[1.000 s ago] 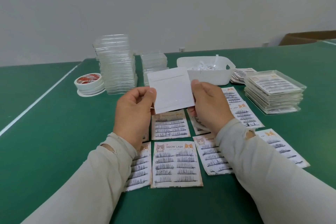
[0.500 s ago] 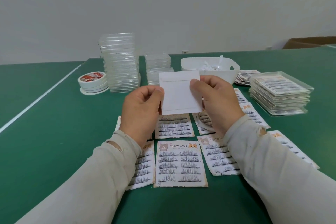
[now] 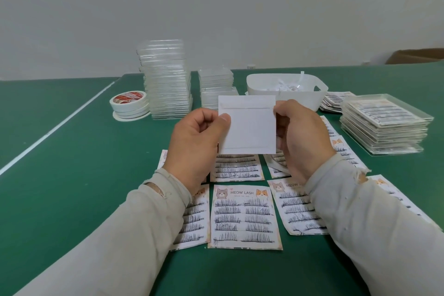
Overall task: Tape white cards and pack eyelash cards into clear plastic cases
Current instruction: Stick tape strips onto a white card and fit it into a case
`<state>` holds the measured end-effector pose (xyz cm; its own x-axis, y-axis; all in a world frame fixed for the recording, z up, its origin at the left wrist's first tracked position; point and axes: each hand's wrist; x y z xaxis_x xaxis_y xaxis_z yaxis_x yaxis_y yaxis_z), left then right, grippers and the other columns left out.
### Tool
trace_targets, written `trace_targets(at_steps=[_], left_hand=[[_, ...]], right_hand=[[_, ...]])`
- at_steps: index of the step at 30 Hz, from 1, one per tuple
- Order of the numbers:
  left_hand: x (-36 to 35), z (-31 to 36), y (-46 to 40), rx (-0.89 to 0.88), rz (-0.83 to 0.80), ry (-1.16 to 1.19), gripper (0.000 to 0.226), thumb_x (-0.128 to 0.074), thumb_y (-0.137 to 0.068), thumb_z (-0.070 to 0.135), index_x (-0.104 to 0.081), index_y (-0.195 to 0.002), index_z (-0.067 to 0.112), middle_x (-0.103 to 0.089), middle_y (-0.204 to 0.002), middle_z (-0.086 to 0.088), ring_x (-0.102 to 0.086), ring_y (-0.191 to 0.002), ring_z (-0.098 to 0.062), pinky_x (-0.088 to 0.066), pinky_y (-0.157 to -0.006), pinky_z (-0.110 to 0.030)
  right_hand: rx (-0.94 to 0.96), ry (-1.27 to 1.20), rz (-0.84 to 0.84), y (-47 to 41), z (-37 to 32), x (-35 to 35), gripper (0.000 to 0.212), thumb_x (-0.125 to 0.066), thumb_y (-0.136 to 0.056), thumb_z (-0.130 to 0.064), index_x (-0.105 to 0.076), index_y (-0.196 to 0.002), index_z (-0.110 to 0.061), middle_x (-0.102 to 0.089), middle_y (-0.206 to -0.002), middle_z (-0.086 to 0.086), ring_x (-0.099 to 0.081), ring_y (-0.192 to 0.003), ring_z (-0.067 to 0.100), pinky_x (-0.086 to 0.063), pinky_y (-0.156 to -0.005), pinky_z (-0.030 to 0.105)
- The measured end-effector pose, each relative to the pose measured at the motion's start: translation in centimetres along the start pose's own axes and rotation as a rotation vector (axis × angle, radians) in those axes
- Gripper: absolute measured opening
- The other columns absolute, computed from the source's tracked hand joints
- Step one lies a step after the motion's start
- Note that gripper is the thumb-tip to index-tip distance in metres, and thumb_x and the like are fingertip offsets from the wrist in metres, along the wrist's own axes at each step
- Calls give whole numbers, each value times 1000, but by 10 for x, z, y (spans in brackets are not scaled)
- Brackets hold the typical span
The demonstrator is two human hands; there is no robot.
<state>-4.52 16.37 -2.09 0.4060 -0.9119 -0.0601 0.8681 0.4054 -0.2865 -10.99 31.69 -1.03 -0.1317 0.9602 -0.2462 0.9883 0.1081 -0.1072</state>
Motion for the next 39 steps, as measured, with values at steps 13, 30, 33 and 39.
trace_targets(at_steps=[13, 30, 33, 39], left_hand=[[-1, -1, -2, -58, 30, 34, 27, -76, -88, 7, -61, -106, 20, -73, -82, 4, -66, -73, -7, -59, -75, -27], [-1, 8, 2, -196, 52, -23, 24, -53, -97, -3, -57, -100, 20, -75, -86, 1, -69, -76, -6, -57, -70, -22], [-2, 6, 5, -332, 86, -201, 23, -68, -90, 1, -63, -92, 23, -69, -91, 3, -62, -79, -1, -51, -72, -13], [-1, 6, 7, -392, 100, -359, 17, -75, -88, 8, -75, -90, 25, -68, -93, 10, -63, -83, 7, -46, -74, -5]], right_hand=[[95, 156, -221, 6, 5, 4, 12, -78, -83, -9, -75, -95, -11, -80, -92, 3, -77, -86, 21, -61, -72, 32], [83, 128, -276, 4, 5, 4, 20, -80, -71, -25, -81, -91, -28, -79, -97, 6, -76, -94, 26, -59, -91, 50], [95, 125, -252, 5, 4, 3, 18, -79, -72, -22, -80, -89, -25, -79, -95, 5, -76, -92, 25, -61, -87, 46], [179, 199, -161, 8, 2, 3, 9, -79, -83, -11, -74, -88, -15, -79, -88, -2, -76, -82, 15, -62, -74, 30]])
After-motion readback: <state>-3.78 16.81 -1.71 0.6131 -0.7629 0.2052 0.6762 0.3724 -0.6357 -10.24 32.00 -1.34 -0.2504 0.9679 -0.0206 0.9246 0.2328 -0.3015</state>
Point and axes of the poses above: each hand's wrist, its own y-axis away from the middle knuckle, its own x-axis out of the back of the hand, z = x × y
